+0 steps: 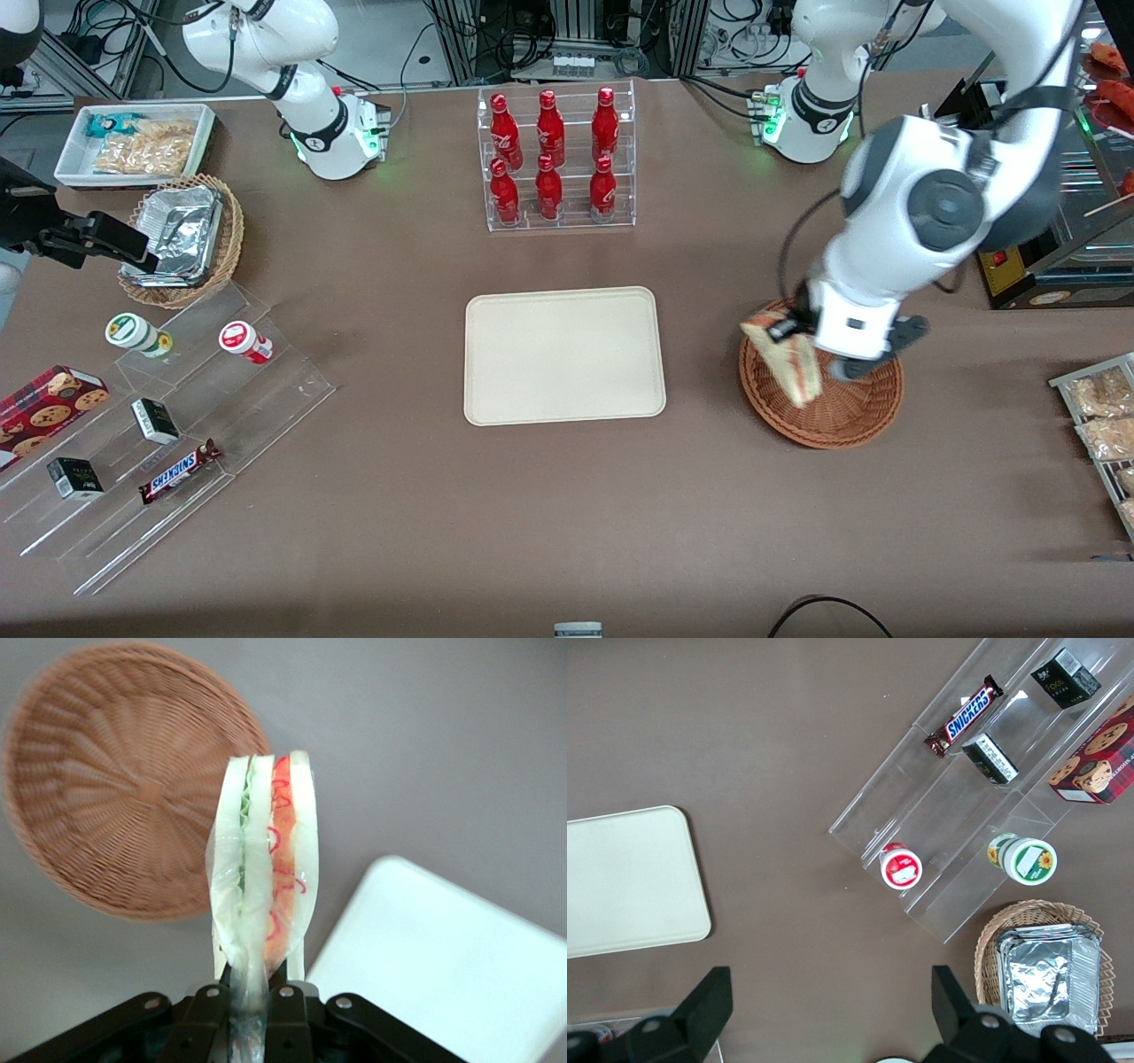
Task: Place sandwich from basket to tray
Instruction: 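Lift the sandwich and carry it toward the cream tray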
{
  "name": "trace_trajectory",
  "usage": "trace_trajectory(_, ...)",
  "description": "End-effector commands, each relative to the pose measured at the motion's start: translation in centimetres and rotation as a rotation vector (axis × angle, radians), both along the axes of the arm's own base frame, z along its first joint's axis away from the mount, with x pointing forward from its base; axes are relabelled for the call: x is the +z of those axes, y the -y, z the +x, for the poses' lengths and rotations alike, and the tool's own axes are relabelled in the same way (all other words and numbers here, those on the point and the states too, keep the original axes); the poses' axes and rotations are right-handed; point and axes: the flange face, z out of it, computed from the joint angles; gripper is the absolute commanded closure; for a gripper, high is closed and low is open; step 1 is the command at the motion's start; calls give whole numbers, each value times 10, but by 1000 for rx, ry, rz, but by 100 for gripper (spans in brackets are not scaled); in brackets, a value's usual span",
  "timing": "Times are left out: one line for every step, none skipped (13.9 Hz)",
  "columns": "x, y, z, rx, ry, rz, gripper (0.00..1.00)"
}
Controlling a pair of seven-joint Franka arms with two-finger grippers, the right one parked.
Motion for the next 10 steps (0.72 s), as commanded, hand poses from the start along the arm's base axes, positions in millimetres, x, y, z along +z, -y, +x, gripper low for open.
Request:
trace_trajectory(-19, 63, -9, -131, -18, 2, 94)
trace_trajectory(-27, 89, -11, -176, -15, -9, 94)
trace_trajectory(-42, 119, -13, -223, -20, -27, 93)
trace_trajectory(-52, 140, -15, -254, -10, -36, 93)
trace_trajectory(-67, 158, -18, -288, -2, -39, 92)
trace_trajectory(-84, 176, -24, -322, 12, -40, 92)
trace_trajectory(-95, 200, -36, -362, 30, -53, 92)
trace_trajectory(-108, 215, -42, -378, 35, -73, 91)
trace_trajectory(-119, 225, -46, -377, 37, -90, 91)
trace_trajectory(-128, 235, -51, -368, 46, -106, 91)
